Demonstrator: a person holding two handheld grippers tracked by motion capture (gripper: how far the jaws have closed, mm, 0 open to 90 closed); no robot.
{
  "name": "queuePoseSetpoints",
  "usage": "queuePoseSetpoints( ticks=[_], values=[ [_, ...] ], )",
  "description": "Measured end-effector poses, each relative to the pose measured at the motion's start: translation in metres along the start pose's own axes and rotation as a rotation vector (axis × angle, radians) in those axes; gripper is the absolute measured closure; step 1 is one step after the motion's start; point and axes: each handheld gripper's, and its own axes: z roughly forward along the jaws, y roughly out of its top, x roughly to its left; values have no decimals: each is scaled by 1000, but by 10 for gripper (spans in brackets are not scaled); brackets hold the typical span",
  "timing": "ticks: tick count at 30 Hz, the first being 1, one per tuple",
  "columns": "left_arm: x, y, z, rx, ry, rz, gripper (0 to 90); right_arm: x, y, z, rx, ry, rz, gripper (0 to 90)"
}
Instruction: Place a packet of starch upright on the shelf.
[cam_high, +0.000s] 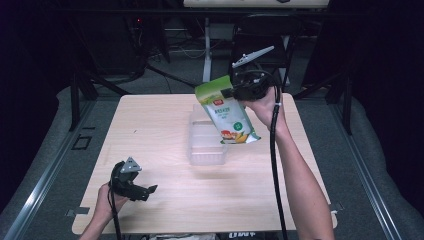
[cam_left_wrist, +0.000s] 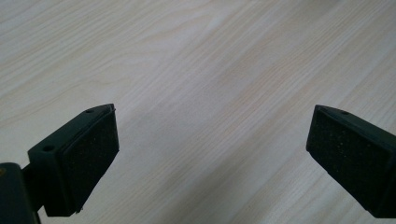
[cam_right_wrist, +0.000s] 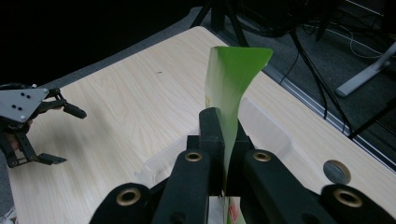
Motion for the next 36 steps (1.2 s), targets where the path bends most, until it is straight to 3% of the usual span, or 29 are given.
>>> queuePoseSetpoints(
  ticks=[36],
  values=[
    [0,0,0,-4,-3,-1,24,19,8,62,-16,87,-8,900]
  ],
)
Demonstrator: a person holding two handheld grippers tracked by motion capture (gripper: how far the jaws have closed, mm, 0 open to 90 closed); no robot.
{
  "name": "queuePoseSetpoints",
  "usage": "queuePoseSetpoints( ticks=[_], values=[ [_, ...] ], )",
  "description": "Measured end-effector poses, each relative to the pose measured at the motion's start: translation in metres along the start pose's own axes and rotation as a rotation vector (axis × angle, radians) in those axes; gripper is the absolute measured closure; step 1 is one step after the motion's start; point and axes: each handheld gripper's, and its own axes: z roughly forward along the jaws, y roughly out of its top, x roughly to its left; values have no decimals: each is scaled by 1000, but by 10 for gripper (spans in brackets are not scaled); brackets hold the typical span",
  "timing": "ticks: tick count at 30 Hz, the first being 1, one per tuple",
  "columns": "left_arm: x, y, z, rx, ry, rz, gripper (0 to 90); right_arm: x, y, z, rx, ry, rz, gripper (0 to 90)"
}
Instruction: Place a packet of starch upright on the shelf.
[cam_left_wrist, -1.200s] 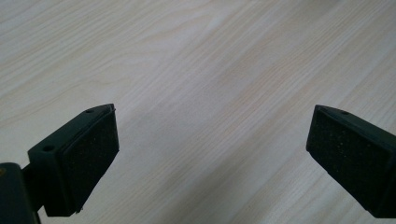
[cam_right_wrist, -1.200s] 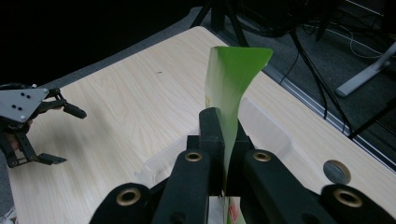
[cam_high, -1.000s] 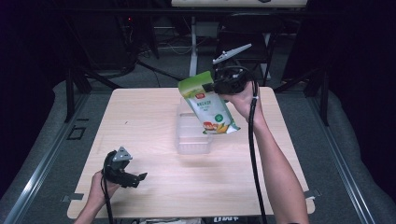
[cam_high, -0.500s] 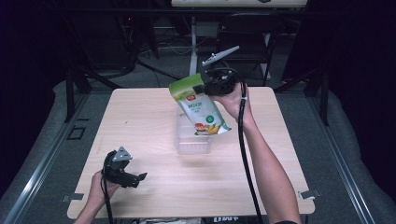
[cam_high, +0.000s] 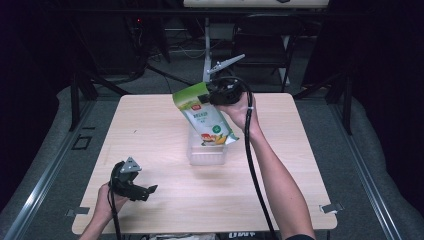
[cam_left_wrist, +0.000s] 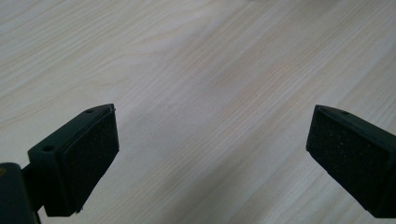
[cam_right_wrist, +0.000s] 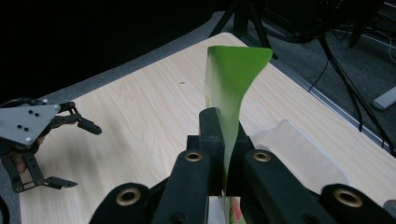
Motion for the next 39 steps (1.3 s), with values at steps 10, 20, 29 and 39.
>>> queuePoseSetpoints(
  ticks=[10,20,29,39],
  values=[
    [1,0,0,0,1,0,24,1,-8,21,-31,36,11,900],
    [1,0,0,0,-1,0,24,-2,-22,43,-43,46,24,900],
    [1,0,0,-1,-2,1,25,-9,-39,64,-32,39,47,900],
    [0,0,0,0,-4,2,25,-17,-55,70,-15,33,81,900]
  ],
)
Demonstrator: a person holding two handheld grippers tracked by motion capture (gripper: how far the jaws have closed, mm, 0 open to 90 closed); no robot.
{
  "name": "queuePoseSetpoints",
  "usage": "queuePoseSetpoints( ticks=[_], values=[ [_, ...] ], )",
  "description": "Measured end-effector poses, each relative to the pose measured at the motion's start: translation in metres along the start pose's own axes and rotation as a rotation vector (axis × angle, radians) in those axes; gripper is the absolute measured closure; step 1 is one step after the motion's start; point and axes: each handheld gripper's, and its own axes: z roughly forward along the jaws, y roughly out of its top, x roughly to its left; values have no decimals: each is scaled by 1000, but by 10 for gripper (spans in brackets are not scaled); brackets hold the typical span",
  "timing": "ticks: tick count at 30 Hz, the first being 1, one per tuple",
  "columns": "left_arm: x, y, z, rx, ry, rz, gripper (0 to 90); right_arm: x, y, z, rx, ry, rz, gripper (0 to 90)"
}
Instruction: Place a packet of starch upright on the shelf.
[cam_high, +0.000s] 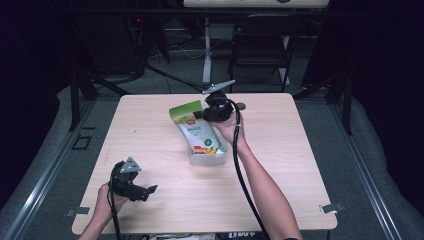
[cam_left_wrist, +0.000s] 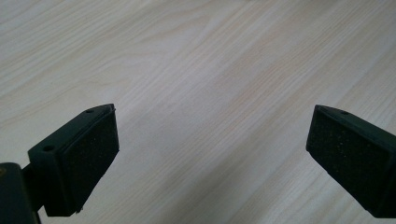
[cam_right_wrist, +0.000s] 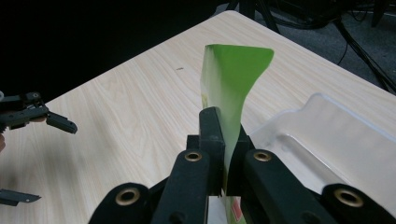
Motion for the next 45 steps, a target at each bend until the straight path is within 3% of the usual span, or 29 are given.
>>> queuePoseSetpoints(
  ticks=[17,30,33,38,41,45],
  values=[
    [-1,0,-1,2,6,3,25,-19,-25,-19,-6,-28,44,898],
    [-1,0,0,8,8,11,27,-28,-36,-24,2,-55,59,895],
    [-1,0,0,10,7,5,27,-28,-29,-22,41,-42,44,832],
    [-2,1,1,13,6,10,28,-26,-7,-16,98,-22,24,593],
    [-1,0,0,12,6,7,29,-22,9,-10,154,-44,-16,582],
    [-1,0,0,12,3,7,30,-16,21,0,223,-64,-72,813]
  ],
)
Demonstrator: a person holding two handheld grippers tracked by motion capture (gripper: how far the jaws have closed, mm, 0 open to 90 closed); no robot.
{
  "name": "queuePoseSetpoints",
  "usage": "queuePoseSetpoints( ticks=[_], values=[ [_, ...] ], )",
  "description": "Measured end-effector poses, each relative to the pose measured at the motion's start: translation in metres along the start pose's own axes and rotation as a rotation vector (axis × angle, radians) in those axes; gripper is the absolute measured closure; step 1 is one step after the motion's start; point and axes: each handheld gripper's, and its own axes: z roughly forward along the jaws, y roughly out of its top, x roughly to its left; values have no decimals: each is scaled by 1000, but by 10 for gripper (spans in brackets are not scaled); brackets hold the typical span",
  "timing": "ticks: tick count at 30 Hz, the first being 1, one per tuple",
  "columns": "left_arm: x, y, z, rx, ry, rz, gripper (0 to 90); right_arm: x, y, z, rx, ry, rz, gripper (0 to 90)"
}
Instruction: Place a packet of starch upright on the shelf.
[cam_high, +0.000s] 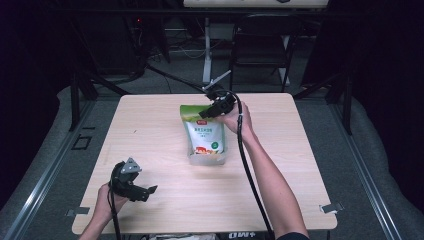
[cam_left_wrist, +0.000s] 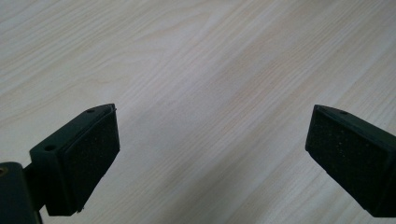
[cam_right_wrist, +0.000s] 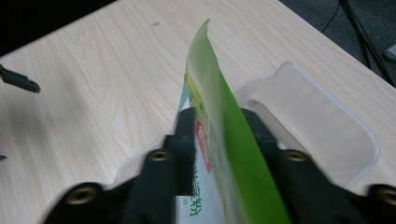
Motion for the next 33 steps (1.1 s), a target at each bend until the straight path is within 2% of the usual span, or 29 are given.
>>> queuePoseSetpoints(
  ticks=[2,6,12,15,18,22,27,28,33],
  values=[
    [0,0,0,2,-3,1,30,4,2,1,12,-5,-19,896],
    [0,0,0,-3,4,2,33,9,-1,-3,-3,18,-37,900],
    [-1,1,0,0,3,7,34,10,-16,-13,-73,67,-32,900],
    [-1,1,-1,-2,6,9,34,2,-26,-15,-111,89,-12,900],
    [-1,0,-1,-4,6,2,34,-9,-37,-14,-156,102,31,900],
    [-1,1,0,-2,3,7,34,-22,-47,-11,-181,109,78,900],
    [-1,1,-1,-2,6,8,34,-22,-44,-11,-165,88,60,899],
    [-1,1,-1,-2,7,8,34,-21,-44,-11,-164,87,61,893],
    [-1,1,0,-2,5,7,34,-20,-45,-17,-166,55,87,645]
  ],
)
